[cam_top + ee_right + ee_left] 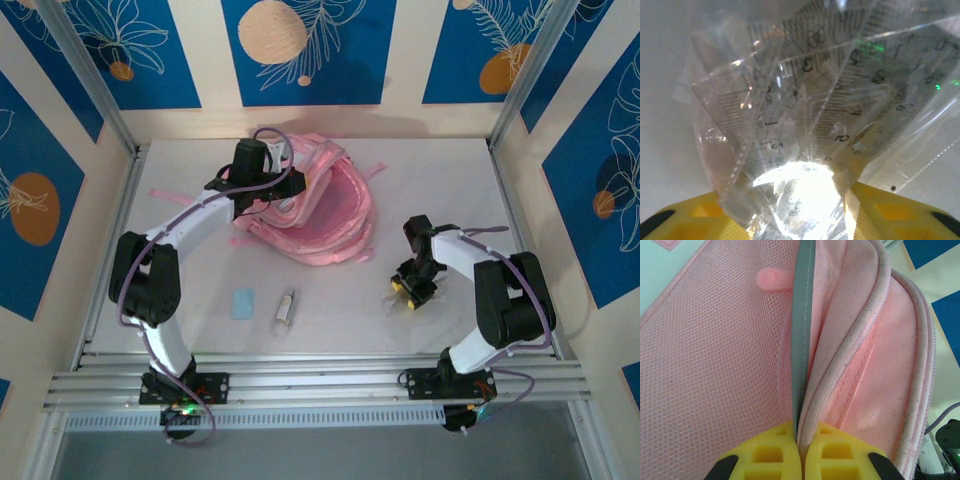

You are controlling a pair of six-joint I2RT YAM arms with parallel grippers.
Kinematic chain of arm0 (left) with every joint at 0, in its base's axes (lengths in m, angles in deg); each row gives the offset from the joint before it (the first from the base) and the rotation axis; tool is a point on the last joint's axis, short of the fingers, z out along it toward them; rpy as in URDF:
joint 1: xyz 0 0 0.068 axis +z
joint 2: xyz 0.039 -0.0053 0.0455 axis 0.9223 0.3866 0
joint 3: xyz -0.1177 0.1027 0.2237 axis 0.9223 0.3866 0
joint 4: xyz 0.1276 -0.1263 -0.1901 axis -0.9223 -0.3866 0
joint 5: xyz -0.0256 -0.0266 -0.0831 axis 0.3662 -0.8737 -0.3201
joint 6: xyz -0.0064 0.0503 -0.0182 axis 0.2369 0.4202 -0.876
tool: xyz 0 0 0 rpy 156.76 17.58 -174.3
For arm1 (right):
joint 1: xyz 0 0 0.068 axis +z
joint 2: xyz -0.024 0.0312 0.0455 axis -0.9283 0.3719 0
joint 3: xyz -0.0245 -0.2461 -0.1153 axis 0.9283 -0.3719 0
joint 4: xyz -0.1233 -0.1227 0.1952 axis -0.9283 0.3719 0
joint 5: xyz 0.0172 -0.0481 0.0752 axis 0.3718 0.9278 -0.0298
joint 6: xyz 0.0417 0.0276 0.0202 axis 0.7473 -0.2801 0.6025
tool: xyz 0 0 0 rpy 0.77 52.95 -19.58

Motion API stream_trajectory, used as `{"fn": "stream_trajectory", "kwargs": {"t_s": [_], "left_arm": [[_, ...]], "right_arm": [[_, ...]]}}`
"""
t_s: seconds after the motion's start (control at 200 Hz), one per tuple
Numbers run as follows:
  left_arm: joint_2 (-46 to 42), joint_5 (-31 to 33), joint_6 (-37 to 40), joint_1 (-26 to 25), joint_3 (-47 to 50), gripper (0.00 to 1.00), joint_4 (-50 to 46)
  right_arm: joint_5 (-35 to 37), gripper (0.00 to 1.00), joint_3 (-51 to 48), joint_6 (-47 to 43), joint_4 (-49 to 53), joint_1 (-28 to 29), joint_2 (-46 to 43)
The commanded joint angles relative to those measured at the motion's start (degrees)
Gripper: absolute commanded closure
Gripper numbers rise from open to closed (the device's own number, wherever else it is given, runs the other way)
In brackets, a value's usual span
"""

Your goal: Pack the student bag

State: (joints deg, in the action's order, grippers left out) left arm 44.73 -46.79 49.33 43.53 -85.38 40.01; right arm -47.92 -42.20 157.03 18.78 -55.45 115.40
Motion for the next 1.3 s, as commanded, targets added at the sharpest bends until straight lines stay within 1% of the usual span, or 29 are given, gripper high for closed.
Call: {"fn": "stream_trajectory", "kwargs": {"t_s": [0.0,0.045,0.085,0.105,0.12,0.14,0.185,0.21,0.37,0.54,0.595,0.705,0.825,0.98,1.19,1.291], "left_arm": [[-3.64,-0.69,-0.14,0.7,0.4,1.0,1.78],[-3.55,-0.73,-0.28,0.7,0.33,1.0,1.78],[-3.44,-0.79,-0.21,0.7,0.27,1.0,1.83],[-3.42,-0.82,-0.24,0.7,0.16,1.0,1.89],[-3.32,-0.78,-0.26,0.7,0.14,1.0,1.89],[-3.24,-0.74,-0.21,0.7,0.06,1.0,1.87],[-3.06,-0.64,-0.14,0.7,-0.12,1.0,1.72],[-2.91,-0.57,-0.17,0.78,-0.26,1.0,1.67],[-2.54,-0.81,-0.29,0.79,-0.74,1.0,1.64],[-2.63,-0.39,0.24,0.76,-1.43,1.0,0.83],[-2.63,-0.12,0.74,0.9,-2.0,1.0,0.17],[-2.22,-0.26,1.04,1.21,-3.32,1.0,-0.62],[-2.19,-0.25,1.3,1.31,-4.3,1.0,-1.21],[-1.68,-0.35,0.48,1.8,-5.12,1.0,-0.93],[-0.87,-0.42,-2.07,2.1,-5.34,1.0,0.37],[-0.61,-0.34,-2.71,2.1,-5.56,1.0,0.34]], "right_arm": [[2.6,0.59,1.76,-0.87,1.82,0.52,-0.51],[2.76,0.64,2.26,-1.43,2.04,0.6,-1.06],[2.67,0.71,2.61,-2.06,1.97,0.76,-1.6],[2.63,0.73,2.82,-2.37,2.04,0.77,-1.9],[2.63,0.77,2.92,-2.61,1.97,0.82,-2.09],[2.56,0.78,3.14,-2.94,2.03,0.95,-2.27],[2.58,0.91,3.67,-3.59,2.45,1.13,-2.71],[2.69,1.0,4.11,-3.88,2.72,1.13,-2.84],[4.29,1.0,6.18,-5.19,4.76,2.12,-4.12],[3.41,1.0,9.6,-8.06,5.33,2.19,-5.96],[1.69,1.0,11.59,-10.33,4.48,2.24,-6.76],[-5.63,1.0,15.38,-14.7,-1.25,2.27,-8.16],[-12.54,1.0,18.01,-16.82,-10.71,3.14,-8.91],[-17.94,1.0,16.94,-16.91,-29.34,4.73,-7.39],[-24.23,1.0,17.17,-15.16,-54.26,7.06,3.05],[-24.71,1.0,19.8,-15.21,-61.43,8.45,9.51]]}}
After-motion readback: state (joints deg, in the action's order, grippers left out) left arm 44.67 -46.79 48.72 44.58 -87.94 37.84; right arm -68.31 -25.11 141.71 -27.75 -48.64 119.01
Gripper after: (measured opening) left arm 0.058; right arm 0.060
